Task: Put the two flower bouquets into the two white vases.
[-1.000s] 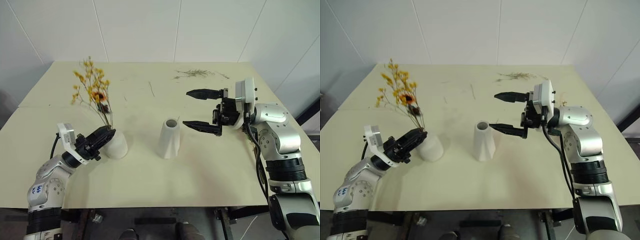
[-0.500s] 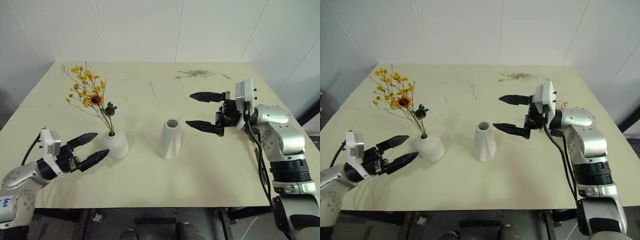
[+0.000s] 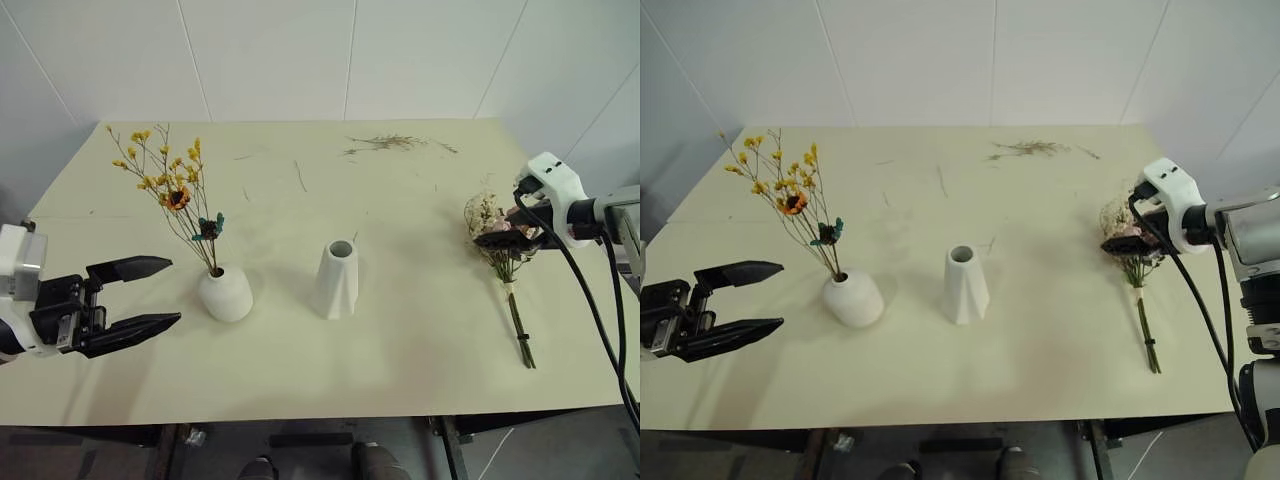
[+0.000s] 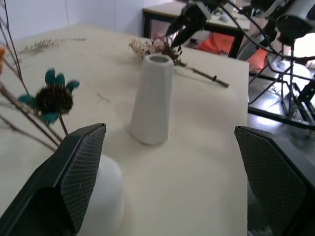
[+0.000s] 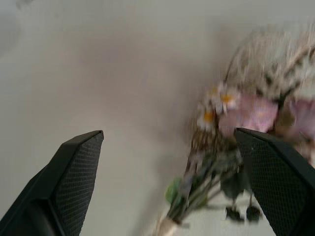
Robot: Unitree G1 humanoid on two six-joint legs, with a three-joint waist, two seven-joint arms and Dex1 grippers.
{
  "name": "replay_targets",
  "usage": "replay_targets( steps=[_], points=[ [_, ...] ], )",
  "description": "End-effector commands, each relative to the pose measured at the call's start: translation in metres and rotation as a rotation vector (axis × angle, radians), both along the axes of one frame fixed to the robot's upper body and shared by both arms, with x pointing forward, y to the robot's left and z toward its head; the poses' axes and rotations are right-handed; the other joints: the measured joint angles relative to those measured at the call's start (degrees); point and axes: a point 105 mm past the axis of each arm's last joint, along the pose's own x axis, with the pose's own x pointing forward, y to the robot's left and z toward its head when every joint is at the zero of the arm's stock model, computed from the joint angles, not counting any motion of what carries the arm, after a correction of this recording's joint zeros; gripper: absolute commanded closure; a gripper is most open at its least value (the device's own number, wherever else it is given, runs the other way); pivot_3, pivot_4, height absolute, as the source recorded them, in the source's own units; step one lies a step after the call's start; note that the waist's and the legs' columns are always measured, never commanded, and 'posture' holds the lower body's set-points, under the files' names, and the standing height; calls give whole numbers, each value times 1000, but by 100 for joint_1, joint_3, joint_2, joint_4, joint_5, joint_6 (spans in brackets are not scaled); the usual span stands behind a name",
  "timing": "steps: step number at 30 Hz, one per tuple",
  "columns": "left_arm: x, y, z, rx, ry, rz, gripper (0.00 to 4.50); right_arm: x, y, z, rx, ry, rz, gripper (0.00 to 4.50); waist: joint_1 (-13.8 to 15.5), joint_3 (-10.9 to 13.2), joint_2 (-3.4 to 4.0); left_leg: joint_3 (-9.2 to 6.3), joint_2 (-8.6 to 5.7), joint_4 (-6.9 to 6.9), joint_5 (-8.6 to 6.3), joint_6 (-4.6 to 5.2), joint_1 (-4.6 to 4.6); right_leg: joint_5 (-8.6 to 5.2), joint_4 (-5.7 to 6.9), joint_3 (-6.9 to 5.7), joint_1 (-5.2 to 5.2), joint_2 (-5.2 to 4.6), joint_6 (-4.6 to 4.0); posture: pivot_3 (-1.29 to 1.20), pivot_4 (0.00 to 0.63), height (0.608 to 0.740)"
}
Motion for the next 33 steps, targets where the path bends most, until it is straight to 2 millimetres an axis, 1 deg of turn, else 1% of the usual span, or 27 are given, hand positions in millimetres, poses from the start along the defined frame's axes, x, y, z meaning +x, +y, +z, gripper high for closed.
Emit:
replay_targets(
  steps=[1, 3, 4, 6, 10, 13, 16, 19, 22, 24, 27, 28, 29, 33],
  points=[
    [2, -1, 28, -31, -172, 9, 33, -12, -18, -1, -41, 75, -62, 0, 13, 0, -1, 0, 1, 1, 0, 0, -3, 0, 1, 0, -6, 2, 3, 0, 150, 740],
    [1, -2, 36, -67, -204, 2, 33, -15, -23, -8, -62, 121, -89, 0, 25, 0, -1, 3, 1, 3, -1, -1, -4, 10, 1, 1, -5, 2, 20, 0, 150, 740],
    [1, -5, 37, -68, -213, -4, 33, -17, -28, -11, -87, 148, -106, 0, 22, 0, -1, 6, 1, 5, -1, -2, -4, 11, 1, 2, -5, 1, 23, 0, 150, 740],
    [0, -7, 35, -60, -217, -9, 33, -21, -37, -17, -106, 189, -147, 0, 13, 0, 0, 16, 1, 7, -4, -4, -4, 13, 1, 11, -7, 2, 27, 0, 150, 740],
    [0, -7, 29, -65, -215, 2, 33, -25, -43, -24, -100, 249, -180, 0, 4, 0, 0, 27, 2, 9, -6, -3, -3, 14, 2, 21, -13, 4, 28, 0, 150, 740],
    [-1, -8, 24, -78, -211, 4, 33, -26, -40, -31, -65, 298, -197, 0, 5, 0, 0, 35, 2, 15, -7, -3, -2, 16, 5, 30, -14, 5, 32, 0, 150, 740],
    [-3, -12, 22, -79, -213, -7, 33, -23, -31, -45, -46, 352, -191, 0, 1, -1, -2, 38, 2, 29, -10, -6, -3, 19, 8, 35, -13, 7, 38, 0, 150, 740],
    [-4, -13, 20, -69, -210, -15, 33, -16, -25, -55, -36, 368, -196, 0, -4, -2, -3, 43, 2, 44, -12, -6, -2, 21, 10, 43, -10, 9, 40, 0, 150, 740],
    [-4, -16, 20, -62, -206, -26, 33, -6, -23, -60, -27, 356, -216, 0, -5, -1, -2, 50, 1, 52, -11, -6, -3, 22, 13, 54, -11, 10, 40, 0, 150, 740],
    [-5, -18, 21, -55, -207, -42, 33, 0, -21, -67, -15, 360, -239, 0, -7, -1, -3, 53, 1, 54, -11, -6, -3, 31, 12, 57, -11, 10, 56, 0, 150, 740],
    [-6, -20, 23, -44, -212, -56, 33, 5, -21, -77, -28, 364, -245, 0, -12, -2, -3, 52, 1, 52, -12, -6, -3, 32, 12, 57, -11, 11, 57, 0, 150, 740],
    [-6, -21, 23, -42, -213, -58, 0, 6, -20, -78, -30, 364, -238, 417, -13, -4, -7, 53, 1, 52, -13, -4, -3, 32, 12, 57, -11, 11, 57, 0, 150, 740],
    [-6, -21, 24, -38, -212, -61, 0, 9, -20, -78, -28, 348, -238, 632, -16, -6, -10, 53, 1, 52, -15, -2, -3, 32, 12, 57, -10, 11, 58, 0, 150, 740],
    [-6, -21, 24, -32, -211, -73, 0, 18, -13, -77, -7, 307, -227, 1922, -75, -11, -19, 53, 1, 57, -16, -1, 0, 36, 11, 57, -5, 11, 62, 0, 150, 740]
  ],
)
